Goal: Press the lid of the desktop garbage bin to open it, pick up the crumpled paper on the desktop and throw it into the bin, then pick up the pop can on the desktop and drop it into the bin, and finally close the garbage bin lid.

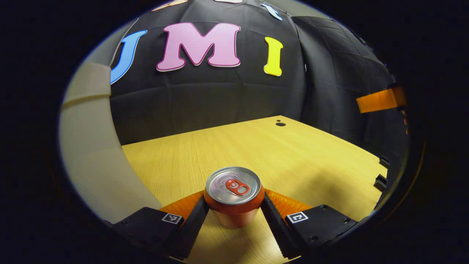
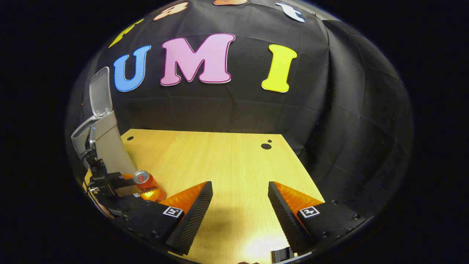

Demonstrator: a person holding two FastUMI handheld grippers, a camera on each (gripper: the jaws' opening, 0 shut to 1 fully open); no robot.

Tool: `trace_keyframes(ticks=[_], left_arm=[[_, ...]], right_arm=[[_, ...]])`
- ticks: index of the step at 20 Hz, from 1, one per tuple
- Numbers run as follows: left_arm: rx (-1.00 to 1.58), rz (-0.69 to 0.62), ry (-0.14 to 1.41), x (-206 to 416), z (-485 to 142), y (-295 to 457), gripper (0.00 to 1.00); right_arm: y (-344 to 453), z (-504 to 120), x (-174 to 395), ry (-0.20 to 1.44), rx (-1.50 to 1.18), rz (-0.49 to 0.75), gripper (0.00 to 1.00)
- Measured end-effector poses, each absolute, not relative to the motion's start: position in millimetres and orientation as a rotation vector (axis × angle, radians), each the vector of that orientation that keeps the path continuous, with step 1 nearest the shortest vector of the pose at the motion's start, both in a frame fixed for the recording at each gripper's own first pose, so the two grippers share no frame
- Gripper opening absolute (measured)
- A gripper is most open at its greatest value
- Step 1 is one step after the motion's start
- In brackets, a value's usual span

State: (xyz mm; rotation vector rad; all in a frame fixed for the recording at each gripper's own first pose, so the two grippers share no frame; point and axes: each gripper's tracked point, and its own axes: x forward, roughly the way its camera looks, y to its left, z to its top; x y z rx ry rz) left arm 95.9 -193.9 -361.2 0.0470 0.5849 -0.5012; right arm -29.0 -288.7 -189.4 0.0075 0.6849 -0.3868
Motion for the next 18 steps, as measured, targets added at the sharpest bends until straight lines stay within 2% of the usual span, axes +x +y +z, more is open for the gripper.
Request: trace_keyframes(ticks=[9,14,18], left_arm=[[-0.04,-0.526,0.416,105,-175,-183,0.87],[-0.059,-0.403,0.32,132,-82,-119,0.87],[-0.005,-0.273,0.248,151,-45,-54,0.87]], right_arm=[[-280,-143,2,0.584,0.018,-0.365,0.98],[-249,-123,30,0.537,0.033,-0.29,0.98],[-219,-116,48,0.52,0.04,-0.219,0.98]])
